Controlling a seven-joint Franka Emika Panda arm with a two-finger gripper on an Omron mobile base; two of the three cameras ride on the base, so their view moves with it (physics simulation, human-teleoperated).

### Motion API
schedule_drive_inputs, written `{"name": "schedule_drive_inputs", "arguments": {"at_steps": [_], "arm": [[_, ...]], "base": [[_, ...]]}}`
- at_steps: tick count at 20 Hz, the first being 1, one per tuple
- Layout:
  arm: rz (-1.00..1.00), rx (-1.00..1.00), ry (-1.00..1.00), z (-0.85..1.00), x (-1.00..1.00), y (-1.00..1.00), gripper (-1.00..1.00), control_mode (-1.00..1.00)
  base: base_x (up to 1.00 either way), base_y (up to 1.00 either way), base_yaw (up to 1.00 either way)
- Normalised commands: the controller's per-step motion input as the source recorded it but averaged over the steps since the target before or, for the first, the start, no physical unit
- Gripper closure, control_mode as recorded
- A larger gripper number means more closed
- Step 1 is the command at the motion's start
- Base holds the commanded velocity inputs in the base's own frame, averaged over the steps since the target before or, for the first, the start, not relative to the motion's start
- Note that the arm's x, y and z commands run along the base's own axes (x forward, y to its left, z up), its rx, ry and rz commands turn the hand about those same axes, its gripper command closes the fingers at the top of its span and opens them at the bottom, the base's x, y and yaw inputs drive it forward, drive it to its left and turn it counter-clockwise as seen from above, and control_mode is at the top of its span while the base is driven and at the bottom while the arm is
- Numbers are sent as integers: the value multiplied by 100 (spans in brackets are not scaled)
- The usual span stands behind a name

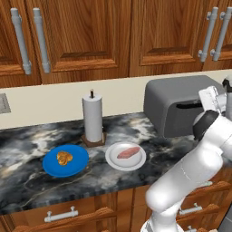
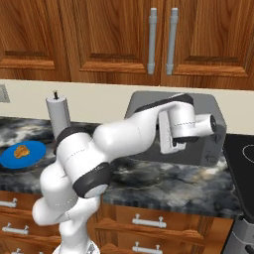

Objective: Open the toaster oven door. Place the bread on the top rack in the toaster oven and place the steak on the bottom rack.

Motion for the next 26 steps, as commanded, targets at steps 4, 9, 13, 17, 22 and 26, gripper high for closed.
{"name": "schedule_drive_inputs", "arguments": {"at_steps": [4, 9, 13, 17, 22, 26], "arm": [[-7, 7, 8, -23, 39, -24, -100, -100], [-7, 7, 5, -27, 24, -21, -100, -100], [-8, 8, 1, -29, 14, -16, -100, -100], [-10, 8, -3, -31, 1, -9, -100, -100], [-16, 6, -1, -39, 3, -3, -100, -100], [-21, 6, -6, -47, 2, 0, -100, -100]], "base": [[0, 0, 0], [0, 0, 0], [0, 0, 0], [0, 0, 0], [0, 0, 0], [0, 0, 0]]}}
